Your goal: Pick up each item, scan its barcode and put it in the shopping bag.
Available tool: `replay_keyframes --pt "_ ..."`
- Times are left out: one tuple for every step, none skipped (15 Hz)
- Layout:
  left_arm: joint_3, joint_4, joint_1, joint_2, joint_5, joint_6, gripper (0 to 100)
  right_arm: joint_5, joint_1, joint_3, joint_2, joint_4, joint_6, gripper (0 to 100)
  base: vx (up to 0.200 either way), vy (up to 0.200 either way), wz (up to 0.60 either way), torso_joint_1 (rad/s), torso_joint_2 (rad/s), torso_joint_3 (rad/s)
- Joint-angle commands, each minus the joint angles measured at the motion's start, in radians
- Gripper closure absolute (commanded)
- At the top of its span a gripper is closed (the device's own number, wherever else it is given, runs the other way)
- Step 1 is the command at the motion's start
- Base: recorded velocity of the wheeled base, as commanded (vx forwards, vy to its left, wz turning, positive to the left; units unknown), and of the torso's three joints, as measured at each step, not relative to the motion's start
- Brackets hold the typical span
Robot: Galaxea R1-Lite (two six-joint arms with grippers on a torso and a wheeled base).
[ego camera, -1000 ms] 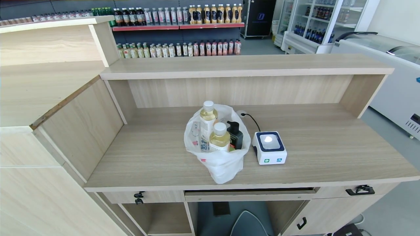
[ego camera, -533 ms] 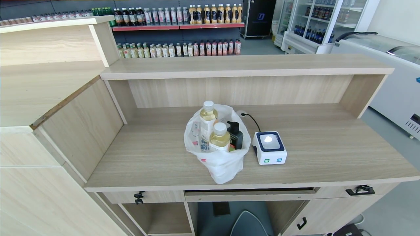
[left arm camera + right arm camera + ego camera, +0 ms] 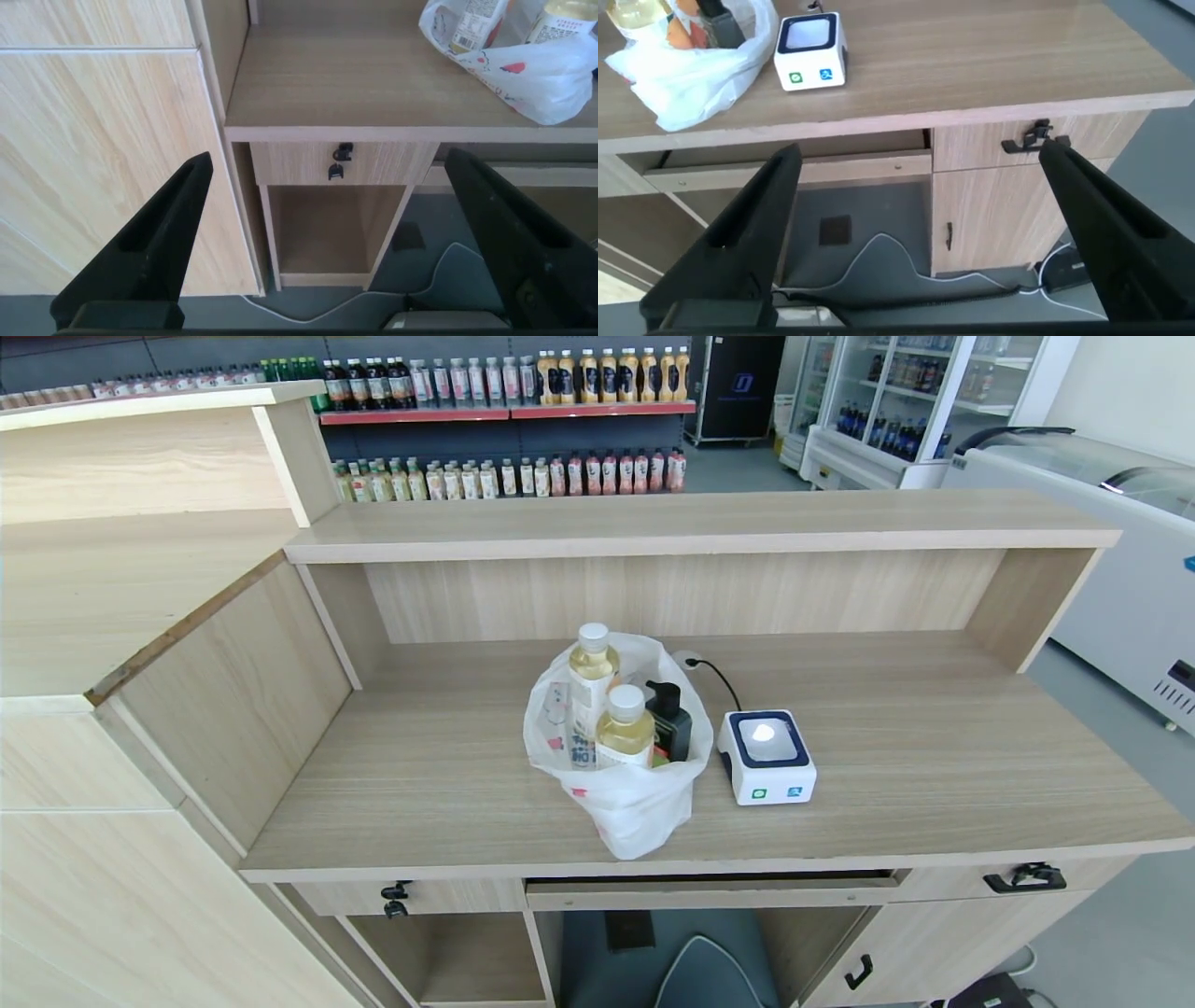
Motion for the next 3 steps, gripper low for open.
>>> replay_keyframes --pt "0.0 0.0 0.0 0.0 0.0 0.0 0 0.0 0.0 0.0 0.002 0.0 -0.003 0 0.0 0.0 0.0 0.0 0.0 0.0" --pt "0.0 0.0 0.0 0.0 0.0 0.0 0 0.0 0.0 0.0 0.002 0.0 -0.004 0 0.0 0.0 0.0 0.0 0.0 0.0" --pt "0.0 0.0 0.0 0.0 0.0 0.0 0 0.002 0.0 0.0 0.002 0.0 -0.007 0 0.0 0.0 0.0 0.0 0.0 0.0"
